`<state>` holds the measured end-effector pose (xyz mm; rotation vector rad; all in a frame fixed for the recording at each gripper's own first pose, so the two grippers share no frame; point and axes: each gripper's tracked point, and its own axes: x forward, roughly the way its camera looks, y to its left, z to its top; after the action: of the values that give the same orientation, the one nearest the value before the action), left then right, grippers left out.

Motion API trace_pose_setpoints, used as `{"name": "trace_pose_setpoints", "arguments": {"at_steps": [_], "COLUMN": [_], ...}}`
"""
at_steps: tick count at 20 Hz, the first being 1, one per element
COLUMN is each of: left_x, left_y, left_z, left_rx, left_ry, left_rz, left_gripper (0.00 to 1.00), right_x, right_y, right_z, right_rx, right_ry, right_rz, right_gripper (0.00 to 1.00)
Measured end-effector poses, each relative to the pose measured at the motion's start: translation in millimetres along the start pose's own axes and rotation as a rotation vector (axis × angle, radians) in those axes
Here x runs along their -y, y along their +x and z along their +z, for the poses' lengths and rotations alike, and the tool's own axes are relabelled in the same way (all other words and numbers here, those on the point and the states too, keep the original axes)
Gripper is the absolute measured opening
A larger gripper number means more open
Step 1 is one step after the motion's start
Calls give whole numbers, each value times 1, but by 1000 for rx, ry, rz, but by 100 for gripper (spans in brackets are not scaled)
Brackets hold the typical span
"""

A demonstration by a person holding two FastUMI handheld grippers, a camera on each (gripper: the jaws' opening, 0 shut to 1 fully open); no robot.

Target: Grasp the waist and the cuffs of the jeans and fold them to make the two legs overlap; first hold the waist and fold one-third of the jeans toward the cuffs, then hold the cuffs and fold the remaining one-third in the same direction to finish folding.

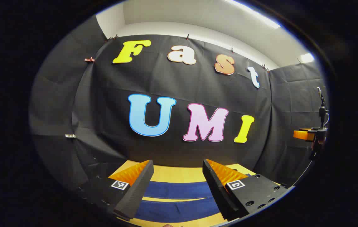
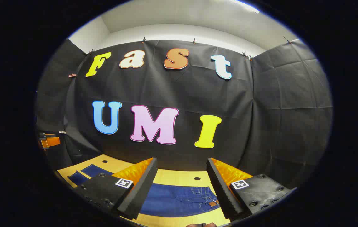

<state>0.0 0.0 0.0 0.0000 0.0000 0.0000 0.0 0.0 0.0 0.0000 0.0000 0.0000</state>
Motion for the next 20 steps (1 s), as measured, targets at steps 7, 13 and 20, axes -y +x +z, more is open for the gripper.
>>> {"name": "trace_pose_setpoints", "arguments": {"at_steps": [7, 13, 20], "left_x": [23, 29, 17], "left_y": [3, 1, -5], "left_z": [1, 6, -5], "left_rx": [9, 29, 21], "left_ry": [-1, 6, 9], "left_rz": [-71, -103, -103], "left_gripper": [97, 97, 97], "right_x": [-2, 4, 31], "right_y": [-6, -15, -16], "right_z": [-5, -2, -47], "right_rx": [1, 14, -50], "right_ry": [-9, -17, -78], "right_rz": [0, -24, -85], "right_gripper": [97, 100, 97]}}
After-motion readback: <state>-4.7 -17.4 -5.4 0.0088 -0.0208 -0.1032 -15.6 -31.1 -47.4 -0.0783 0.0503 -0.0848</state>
